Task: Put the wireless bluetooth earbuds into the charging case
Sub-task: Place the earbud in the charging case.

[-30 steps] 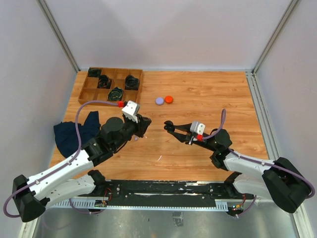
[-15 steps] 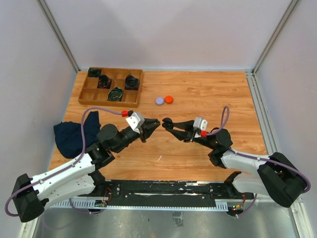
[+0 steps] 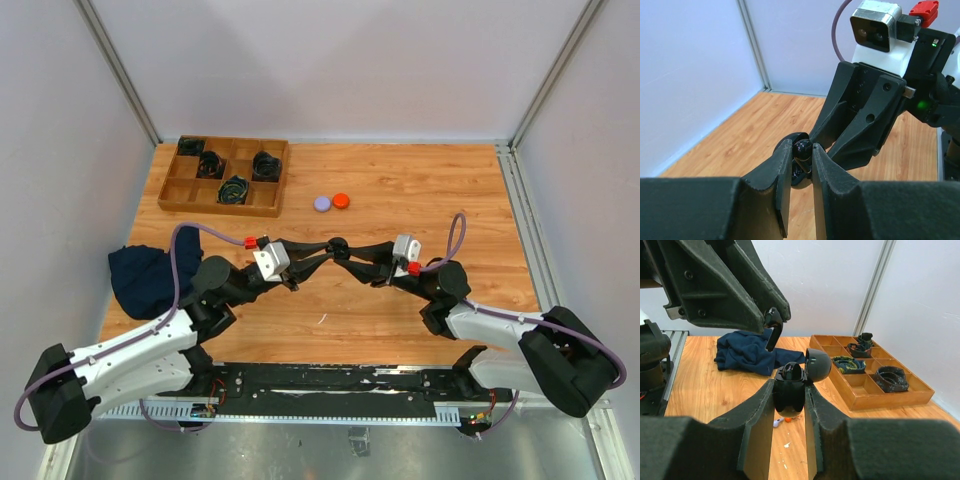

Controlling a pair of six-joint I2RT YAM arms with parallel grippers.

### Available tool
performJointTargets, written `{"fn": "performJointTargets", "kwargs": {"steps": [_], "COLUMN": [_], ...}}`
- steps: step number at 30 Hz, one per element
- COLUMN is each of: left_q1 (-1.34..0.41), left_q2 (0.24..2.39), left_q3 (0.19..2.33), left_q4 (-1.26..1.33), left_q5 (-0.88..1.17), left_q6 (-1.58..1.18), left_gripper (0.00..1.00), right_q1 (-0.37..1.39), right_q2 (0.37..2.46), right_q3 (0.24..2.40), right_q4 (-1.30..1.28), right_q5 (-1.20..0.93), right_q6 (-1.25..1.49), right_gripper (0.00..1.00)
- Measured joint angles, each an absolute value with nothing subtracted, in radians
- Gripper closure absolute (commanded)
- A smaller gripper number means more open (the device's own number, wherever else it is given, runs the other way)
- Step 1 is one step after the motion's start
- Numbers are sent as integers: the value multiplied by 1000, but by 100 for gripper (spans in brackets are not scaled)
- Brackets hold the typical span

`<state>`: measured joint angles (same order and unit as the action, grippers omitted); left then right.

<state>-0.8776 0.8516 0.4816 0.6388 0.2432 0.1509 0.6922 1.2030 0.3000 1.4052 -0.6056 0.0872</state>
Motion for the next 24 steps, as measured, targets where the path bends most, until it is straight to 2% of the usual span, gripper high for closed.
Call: {"fn": "performJointTargets", "kwargs": {"steps": [24], "left_q1": [-881], "left_q2": [913], "left_q3": [458], "left_q4": [739], "left_q5": [252], "left_q6": [176], "left_gripper": [77], "right_q1": [692], "right_q2": [1201], "right_q3": [300], "right_q4": [1445], "right_q5": [-628], "right_q6": [141], "right_gripper": [89]}}
